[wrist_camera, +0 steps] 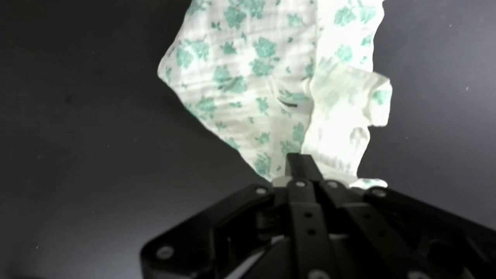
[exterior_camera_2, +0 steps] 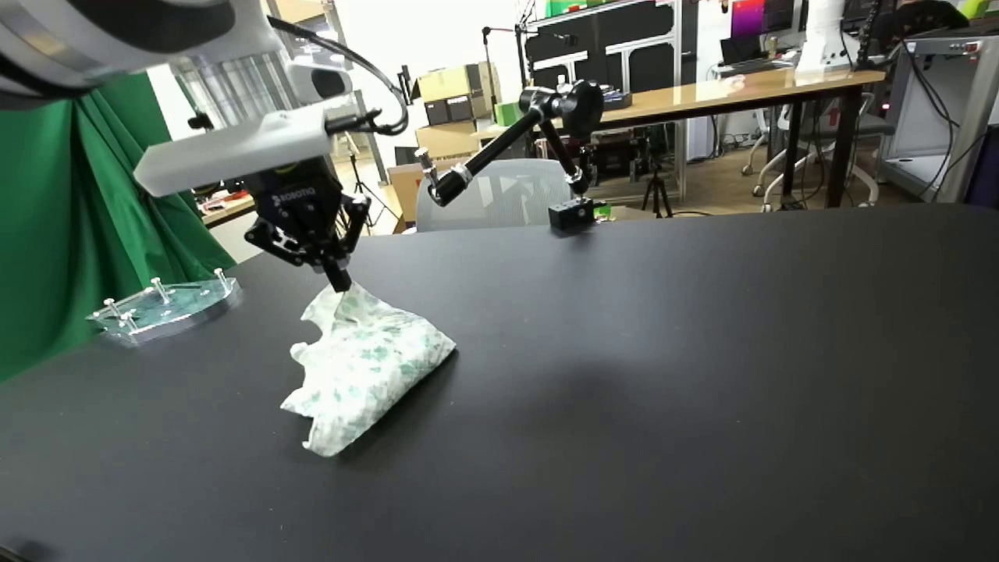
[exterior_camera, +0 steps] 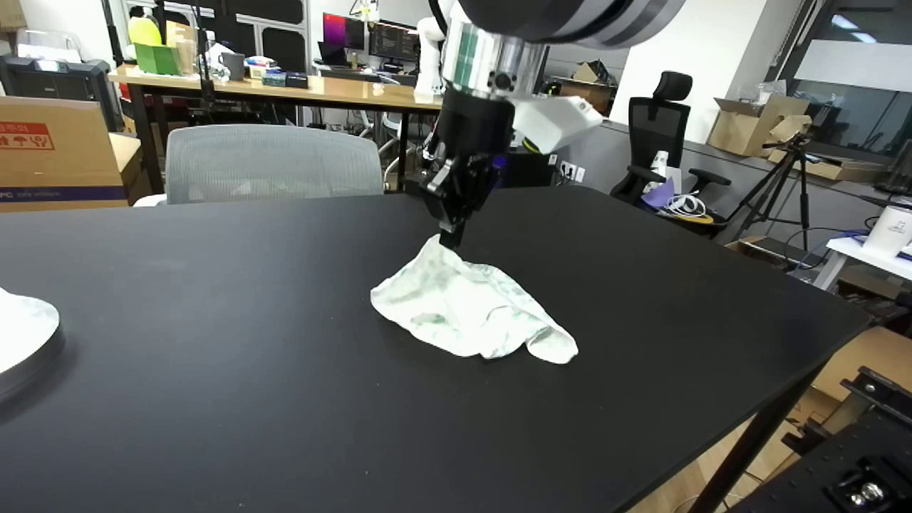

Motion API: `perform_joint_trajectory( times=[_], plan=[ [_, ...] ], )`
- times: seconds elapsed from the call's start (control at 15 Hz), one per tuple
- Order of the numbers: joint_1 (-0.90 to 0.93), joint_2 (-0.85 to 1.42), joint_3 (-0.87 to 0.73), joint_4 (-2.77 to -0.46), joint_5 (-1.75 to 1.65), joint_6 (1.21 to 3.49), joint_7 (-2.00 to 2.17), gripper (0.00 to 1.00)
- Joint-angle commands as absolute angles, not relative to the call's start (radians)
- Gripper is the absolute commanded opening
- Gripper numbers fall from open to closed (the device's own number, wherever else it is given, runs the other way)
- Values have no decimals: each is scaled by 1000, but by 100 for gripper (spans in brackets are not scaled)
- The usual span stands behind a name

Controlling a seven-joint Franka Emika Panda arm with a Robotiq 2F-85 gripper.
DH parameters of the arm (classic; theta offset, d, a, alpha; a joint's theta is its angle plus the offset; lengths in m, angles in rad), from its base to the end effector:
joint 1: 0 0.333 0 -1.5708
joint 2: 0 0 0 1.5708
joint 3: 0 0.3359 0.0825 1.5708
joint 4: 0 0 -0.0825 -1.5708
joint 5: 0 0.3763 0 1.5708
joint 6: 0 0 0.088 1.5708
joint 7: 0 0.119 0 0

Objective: Pick up the towel from the table and put it on the tripod.

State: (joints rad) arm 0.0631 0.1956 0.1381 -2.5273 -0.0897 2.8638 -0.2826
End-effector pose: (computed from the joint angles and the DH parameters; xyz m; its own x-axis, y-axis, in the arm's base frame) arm 0.4676 0.1016 0.2317 0.8358 0.5323 0.1345 0.5309 -0.8460 0.0494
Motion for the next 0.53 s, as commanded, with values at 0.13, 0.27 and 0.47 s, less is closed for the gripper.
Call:
perform_joint_trajectory(
  times=[0.13,0.27,0.47],
  plan=[
    [49,93,136,-2453,-52,2771,-302,0],
    [47,67,121,-2422,-48,2738,-290,0],
    [44,46,85,-2369,-67,2710,-208,0]
  ],
)
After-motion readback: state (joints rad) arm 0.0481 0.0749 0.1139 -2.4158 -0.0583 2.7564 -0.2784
